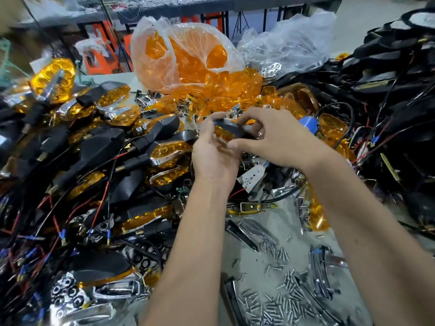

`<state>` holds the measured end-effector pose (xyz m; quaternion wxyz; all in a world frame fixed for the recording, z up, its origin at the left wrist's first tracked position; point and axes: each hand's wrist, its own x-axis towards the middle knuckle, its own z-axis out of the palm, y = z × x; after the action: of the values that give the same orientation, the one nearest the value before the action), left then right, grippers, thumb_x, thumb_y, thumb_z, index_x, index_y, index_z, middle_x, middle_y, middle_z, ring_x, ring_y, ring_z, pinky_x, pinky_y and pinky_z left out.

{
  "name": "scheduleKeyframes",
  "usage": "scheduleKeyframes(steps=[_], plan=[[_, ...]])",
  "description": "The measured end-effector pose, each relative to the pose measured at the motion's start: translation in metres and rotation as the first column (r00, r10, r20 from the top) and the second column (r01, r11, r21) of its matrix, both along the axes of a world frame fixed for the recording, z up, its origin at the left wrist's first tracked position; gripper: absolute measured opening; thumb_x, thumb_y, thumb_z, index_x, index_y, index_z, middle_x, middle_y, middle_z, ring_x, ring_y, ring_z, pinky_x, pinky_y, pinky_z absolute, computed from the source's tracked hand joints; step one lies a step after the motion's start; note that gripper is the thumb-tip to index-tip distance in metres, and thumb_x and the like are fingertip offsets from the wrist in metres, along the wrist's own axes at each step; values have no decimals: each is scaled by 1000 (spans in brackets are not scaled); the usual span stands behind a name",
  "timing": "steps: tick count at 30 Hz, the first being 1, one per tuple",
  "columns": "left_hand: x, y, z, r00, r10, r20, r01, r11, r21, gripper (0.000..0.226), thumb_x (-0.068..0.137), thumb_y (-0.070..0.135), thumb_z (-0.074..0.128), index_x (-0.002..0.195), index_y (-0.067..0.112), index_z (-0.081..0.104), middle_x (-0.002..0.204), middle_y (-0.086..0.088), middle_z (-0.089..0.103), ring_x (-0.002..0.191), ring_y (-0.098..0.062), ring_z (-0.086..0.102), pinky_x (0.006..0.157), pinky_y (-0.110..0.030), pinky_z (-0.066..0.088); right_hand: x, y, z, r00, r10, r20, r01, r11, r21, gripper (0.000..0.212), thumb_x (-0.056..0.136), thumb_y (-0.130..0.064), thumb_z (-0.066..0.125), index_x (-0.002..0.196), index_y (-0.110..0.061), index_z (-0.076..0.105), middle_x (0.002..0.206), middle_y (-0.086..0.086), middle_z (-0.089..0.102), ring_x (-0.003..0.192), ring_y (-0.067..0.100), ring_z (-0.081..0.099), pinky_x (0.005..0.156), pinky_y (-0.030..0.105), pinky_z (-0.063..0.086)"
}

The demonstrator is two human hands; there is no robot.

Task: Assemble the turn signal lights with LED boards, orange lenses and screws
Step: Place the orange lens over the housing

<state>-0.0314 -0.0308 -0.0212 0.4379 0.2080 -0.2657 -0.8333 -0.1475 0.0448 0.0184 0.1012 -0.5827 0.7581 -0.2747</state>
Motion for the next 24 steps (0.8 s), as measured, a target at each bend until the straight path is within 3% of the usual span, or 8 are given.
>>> scheduleKeyframes(steps=[2, 7, 11, 13, 16, 19, 21, 24], plan=[[1, -1, -3, 999, 11, -41, -11, 1000, -17, 37, 114, 30, 33, 103, 12, 64, 103, -15, 63, 91, -34, 64, 68, -35, 57, -2, -9, -4, 999, 17, 29, -17, 1000, -13, 50, 81, -60, 79, 123, -38, 64, 88, -3, 66, 77, 15, 62, 78, 43, 57], [1, -5, -6, 997, 48, -61, -50, 999, -22, 34, 114, 28, 36, 113, 15, 67, 112, -15, 62, 92, -25, 62, 68, -31, 56, -8, -16, -15, 995, 8, -96, -20, 992, -126, 49, 84, -68, 70, 126, -45, 66, 98, -13, 70, 93, 17, 59, 84, 45, 54], [-5, -2, -10, 994, 102, 46, -99, 994, -55, 17, 105, 29, 56, 111, 21, 70, 130, -15, 67, 105, -28, 65, 97, -44, 55, -3, -23, -23, 990, 13, -140, -26, 996, -91, 35, 102, -59, 44, 126, -37, 55, 84, -12, 66, 83, 18, 60, 88, 46, 43], [-5, -2, -11, 977, 149, 154, -135, 986, -93, 16, 96, 30, 69, 108, 19, 72, 125, -11, 71, 108, -30, 66, 98, -48, 54, 6, -25, -26, 997, -8, -80, -3, 991, -134, 31, 104, -59, 33, 110, -34, 50, 73, -9, 59, 75, 15, 56, 86, 45, 36], [-4, 0, -12, 896, 271, 353, -177, 945, -275, 22, 87, 40, 79, 86, 20, 69, 94, 0, 69, 86, -12, 65, 83, -32, 54, 13, -24, -26, 989, -150, -19, 140, 957, -254, 43, 108, -52, 32, 77, -27, 49, 61, -9, 49, 58, 11, 46, 64, 37, 32], [-5, 2, -12, 856, 354, 378, -195, 896, -400, 40, 98, 52, 65, 80, 16, 63, 87, -1, 63, 82, -7, 58, 85, -28, 48, 13, -21, -13, 921, -194, 337, 226, 972, -59, 43, 105, -34, 37, 67, -16, 44, 59, 0, 44, 50, 19, 41, 51, 41, 42], [-4, 2, -8, 909, 333, 249, -236, 907, -349, 58, 106, 56, 43, 83, 9, 67, 92, -4, 70, 88, -14, 67, 88, -34, 53, 17, -16, -5, 737, -201, 646, 153, 980, 130, 32, 103, -27, 36, 82, -10, 53, 55, 3, 56, 38, 16, 44, 39, 25, 36], [-2, 0, -2, 959, 272, 75, -244, 933, -266, 73, 109, 58, 25, 61, 11, 56, 70, -6, 61, 72, -22, 60, 82, -38, 53, 23, -14, -5, 623, -180, 761, 30, 978, 207, 27, 102, -22, 35, 95, -7, 56, 46, 7, 56, 28, 15, 35, 41, 18, 26]])
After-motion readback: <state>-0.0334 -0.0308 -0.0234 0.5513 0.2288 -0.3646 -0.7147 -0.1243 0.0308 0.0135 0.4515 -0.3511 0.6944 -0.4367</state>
